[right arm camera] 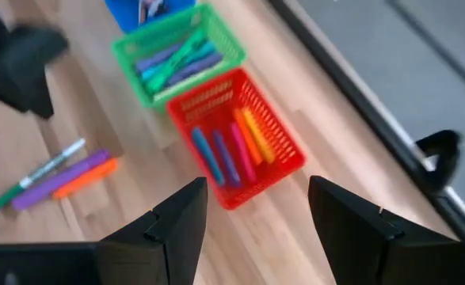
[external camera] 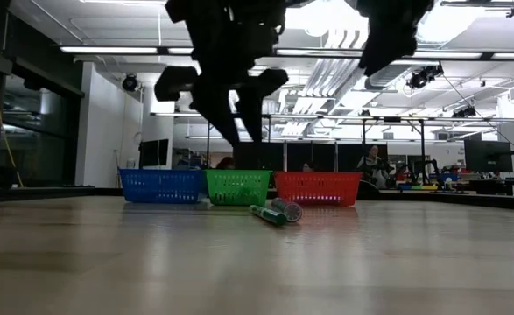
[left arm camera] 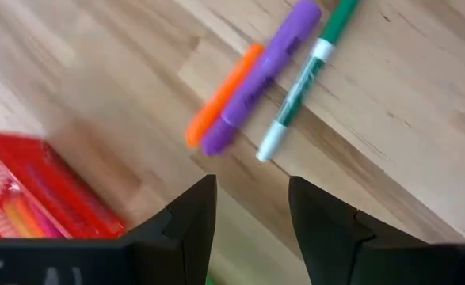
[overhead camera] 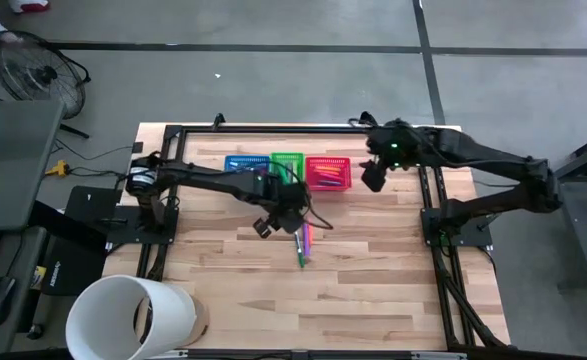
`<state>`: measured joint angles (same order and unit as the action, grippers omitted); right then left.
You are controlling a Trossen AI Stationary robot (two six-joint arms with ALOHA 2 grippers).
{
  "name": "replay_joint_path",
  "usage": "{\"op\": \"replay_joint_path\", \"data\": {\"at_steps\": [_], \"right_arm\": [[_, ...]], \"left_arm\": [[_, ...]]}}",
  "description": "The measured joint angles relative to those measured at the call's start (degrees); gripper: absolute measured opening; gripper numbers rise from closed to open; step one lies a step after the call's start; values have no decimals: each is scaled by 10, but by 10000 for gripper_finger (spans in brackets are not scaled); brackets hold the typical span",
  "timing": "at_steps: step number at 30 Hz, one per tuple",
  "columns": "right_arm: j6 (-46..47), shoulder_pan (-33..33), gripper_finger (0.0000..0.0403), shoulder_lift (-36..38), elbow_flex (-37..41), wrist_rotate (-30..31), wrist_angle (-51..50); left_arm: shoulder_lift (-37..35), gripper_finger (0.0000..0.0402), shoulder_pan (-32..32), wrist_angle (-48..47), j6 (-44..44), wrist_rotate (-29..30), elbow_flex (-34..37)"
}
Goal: Pick & Place Markers
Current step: Put the green marker into the blue bin
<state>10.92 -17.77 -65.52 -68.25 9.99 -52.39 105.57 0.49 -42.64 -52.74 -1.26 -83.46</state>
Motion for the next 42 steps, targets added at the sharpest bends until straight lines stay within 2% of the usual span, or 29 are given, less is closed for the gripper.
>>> {"op": "replay_joint_path", "data": {"at_steps": [5,8,16,26,34,42], "right_arm": [[22,0,209,64,0,36,-11],[42,0,209,99,0,31,-16],[52,11,208,162,58,-111,-18],[42,65,208,183,167,-198,-6],[70,99,208,183,215,-196,3],[77,111,209,183,219,-194,9]], "left_arm": [[30,154,-18,1,-46,4,0],[43,154,-30,18,-87,4,-3],[73,154,-36,34,-106,0,-2],[92,154,-36,54,-156,-23,-2],[119,154,-35,78,-176,-15,-4],[129,154,-35,67,-178,-24,-2]]}}
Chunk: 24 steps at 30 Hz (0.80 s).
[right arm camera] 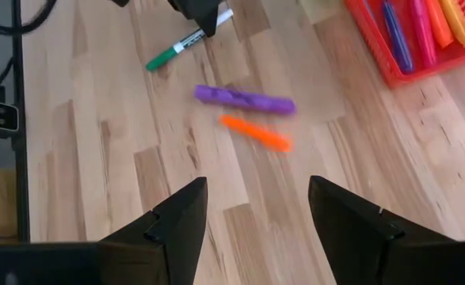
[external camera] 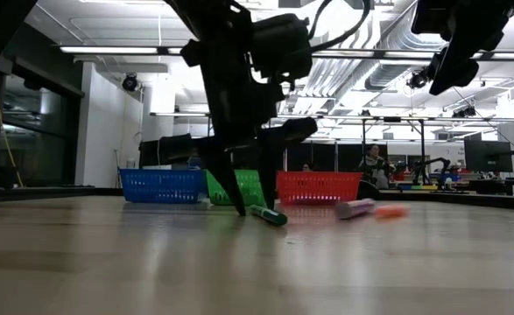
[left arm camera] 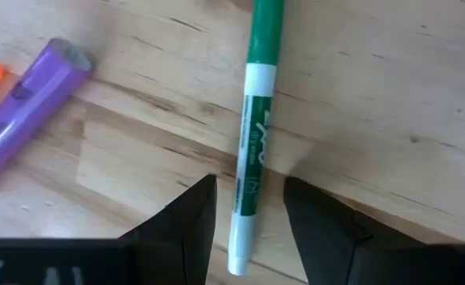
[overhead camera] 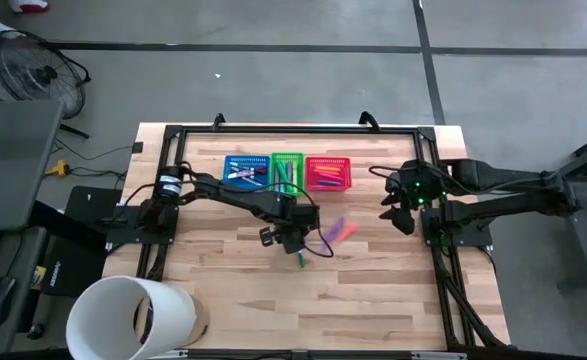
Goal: Pick & Place Markers
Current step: Put the green marker into the blue bin
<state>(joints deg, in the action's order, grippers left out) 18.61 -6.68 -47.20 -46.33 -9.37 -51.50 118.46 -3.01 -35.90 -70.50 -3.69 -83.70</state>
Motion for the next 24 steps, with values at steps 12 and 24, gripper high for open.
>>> {"op": "replay_joint_path", "data": {"at_steps": [12,24], "right_arm": [[-4,0,209,0,0,0,1],[14,0,209,0,0,1,8]], "left_arm": [[6,98,0,-32,0,-8,-1],[7,30,0,-113,88,-65,0]]}}
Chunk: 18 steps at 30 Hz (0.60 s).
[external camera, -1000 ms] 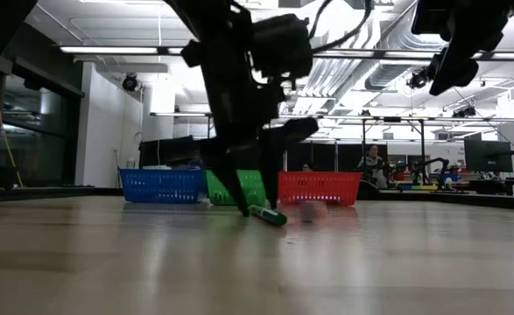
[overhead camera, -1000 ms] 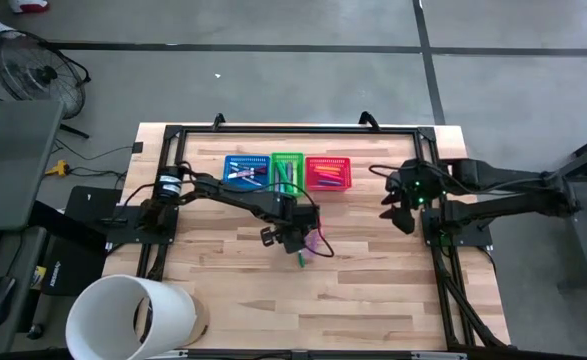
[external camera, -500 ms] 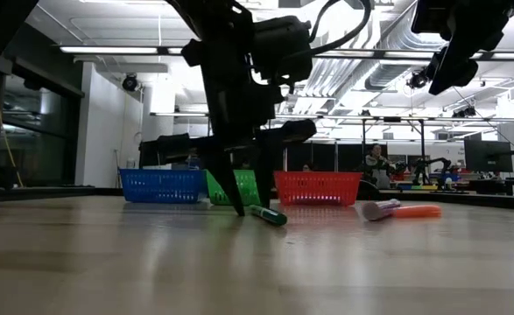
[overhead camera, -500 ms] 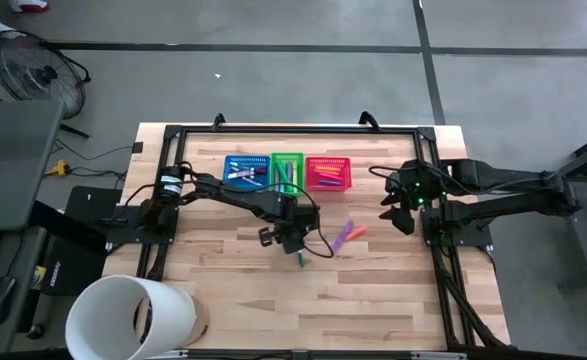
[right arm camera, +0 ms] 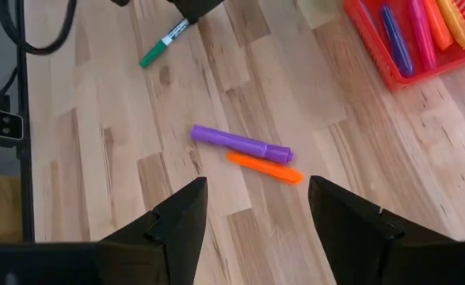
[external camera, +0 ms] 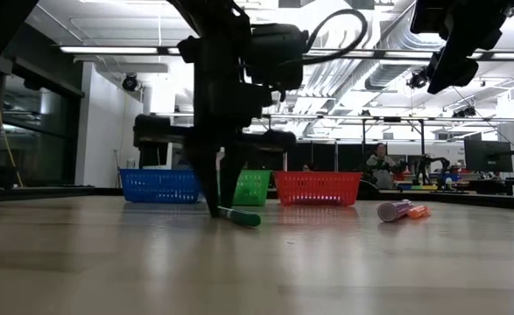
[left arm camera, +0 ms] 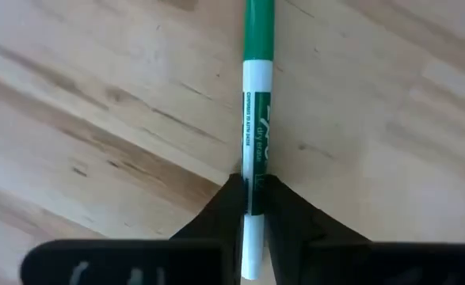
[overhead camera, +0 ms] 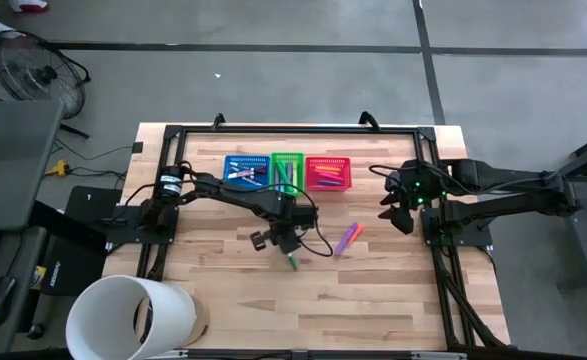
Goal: Pick & Place Markers
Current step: Put the green marker into the blue bin
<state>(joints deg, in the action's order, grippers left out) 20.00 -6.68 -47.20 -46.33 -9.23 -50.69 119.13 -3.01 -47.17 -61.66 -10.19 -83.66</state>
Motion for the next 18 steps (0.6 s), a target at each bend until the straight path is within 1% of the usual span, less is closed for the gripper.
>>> {"op": "replay_joint_path", "data": {"at_steps": [2,6,9,13,18], "right_arm": [[4,0,209,0,0,0,2],[6,0,209,0,0,5,12],[8,0,209,0,0,14,19],[8,0,209,0,0,25,22],[15,0,208,0,0,25,27]], "left_arm": [[0,34,0,-6,44,-5,0],[0,12,0,-17,136,-16,0],[0,10,0,-15,191,-33,0],[1,10,0,-14,245,-41,0],[-1,10,0,-10,285,-41,1]]}}
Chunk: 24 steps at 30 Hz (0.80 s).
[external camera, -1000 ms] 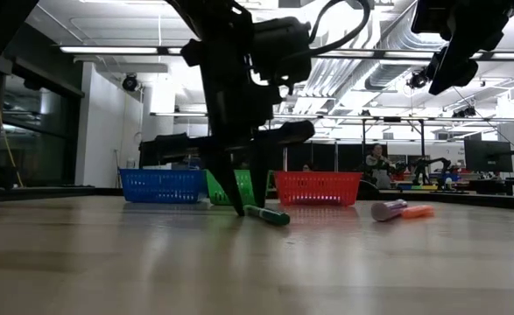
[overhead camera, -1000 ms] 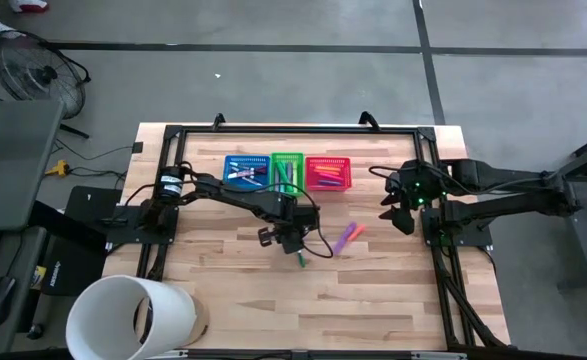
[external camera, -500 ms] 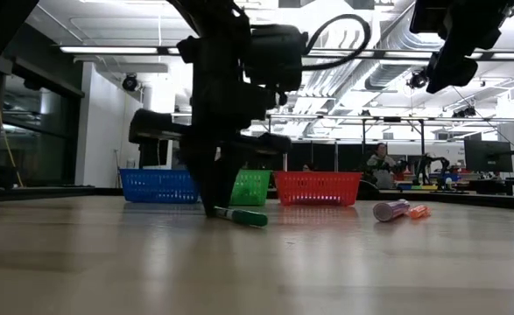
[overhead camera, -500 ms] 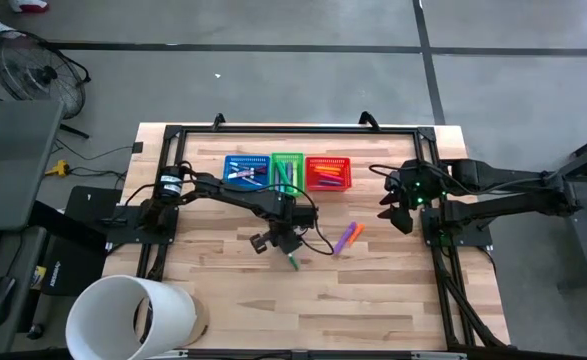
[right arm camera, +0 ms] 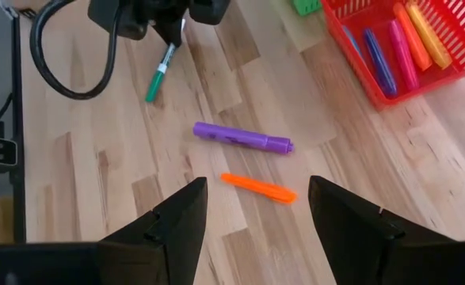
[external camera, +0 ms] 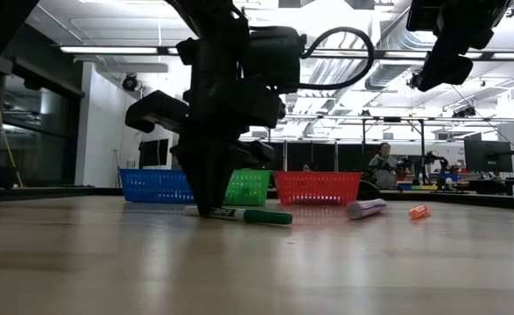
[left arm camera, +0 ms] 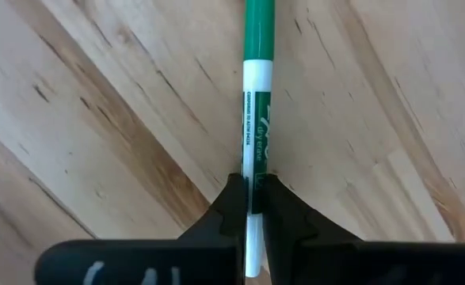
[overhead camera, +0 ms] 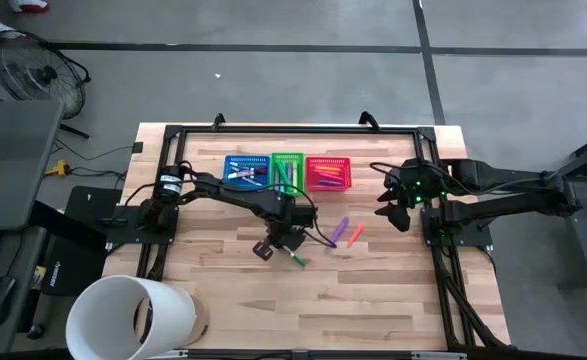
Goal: Pick & Place Markers
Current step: Put the green marker into the blue bin
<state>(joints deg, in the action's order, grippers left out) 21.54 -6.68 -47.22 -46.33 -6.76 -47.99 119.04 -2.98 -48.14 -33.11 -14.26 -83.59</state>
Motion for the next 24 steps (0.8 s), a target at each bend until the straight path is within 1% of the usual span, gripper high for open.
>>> {"op": "replay_joint_path", "data": {"at_steps": [6,8,17,21,24], "right_arm": [[8,0,208,0,0,3,6],[10,0,208,0,0,3,9],[7,0,208,0,0,7,17],[7,0,209,0,0,7,25],[6,0,209,0,0,13,25]], "left_arm": [[-19,10,-1,-2,30,26,2],[-31,2,-1,-12,47,30,4],[-100,4,-1,-16,86,54,1],[-97,3,-1,-24,93,58,2],[-98,2,-1,-14,94,81,0]]}}
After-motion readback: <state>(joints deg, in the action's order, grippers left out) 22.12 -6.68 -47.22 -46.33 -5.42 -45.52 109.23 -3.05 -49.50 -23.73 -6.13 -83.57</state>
